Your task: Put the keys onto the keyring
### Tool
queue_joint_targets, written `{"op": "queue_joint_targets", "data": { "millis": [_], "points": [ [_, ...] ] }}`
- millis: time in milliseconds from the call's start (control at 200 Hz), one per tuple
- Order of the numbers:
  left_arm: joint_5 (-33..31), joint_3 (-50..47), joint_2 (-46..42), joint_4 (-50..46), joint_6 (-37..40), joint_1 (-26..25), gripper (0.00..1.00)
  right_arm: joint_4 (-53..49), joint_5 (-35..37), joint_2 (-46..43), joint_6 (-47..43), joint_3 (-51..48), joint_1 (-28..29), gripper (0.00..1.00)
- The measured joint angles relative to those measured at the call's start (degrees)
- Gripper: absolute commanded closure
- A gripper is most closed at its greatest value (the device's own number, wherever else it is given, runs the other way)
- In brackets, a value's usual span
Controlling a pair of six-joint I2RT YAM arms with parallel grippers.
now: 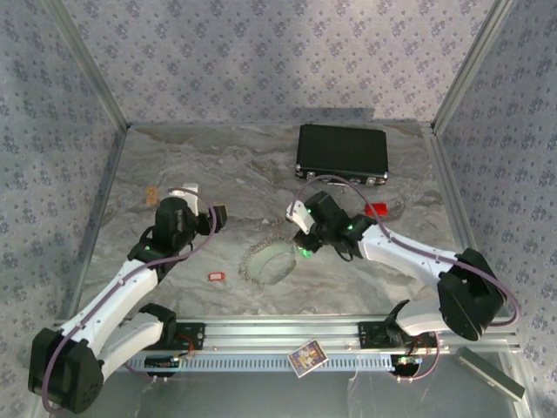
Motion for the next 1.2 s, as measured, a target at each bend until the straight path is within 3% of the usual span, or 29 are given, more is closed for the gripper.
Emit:
{"op": "queue_joint_targets", "data": {
  "millis": [255, 470, 775, 1199],
  "points": [
    [2.95, 1.99, 4.55, -2.91, -3.15, 0.00, 0.20, 3.58, -0.92, 1.99, 15.17, -1.33, 14.10, 0.67],
    [2.14, 1.97, 4.57, -3.23, -5.33, 0.00, 0.20, 2.16, -0.13, 10.08, 23.10, 2.56, 20.44, 0.65],
    [0.31, 1.97, 1.75, -3.65, -6.62, 0.00, 0.20, -2.32, 5.16, 19.98, 18.67, 7.82, 25.33, 0.65],
    [-1.20, 1.31, -3.72, -4.81, -7.34, 0.00, 0.20, -0.90, 6.29, 22.23, 9.81, 7.85, 25.44, 0.65]
  ]
}}
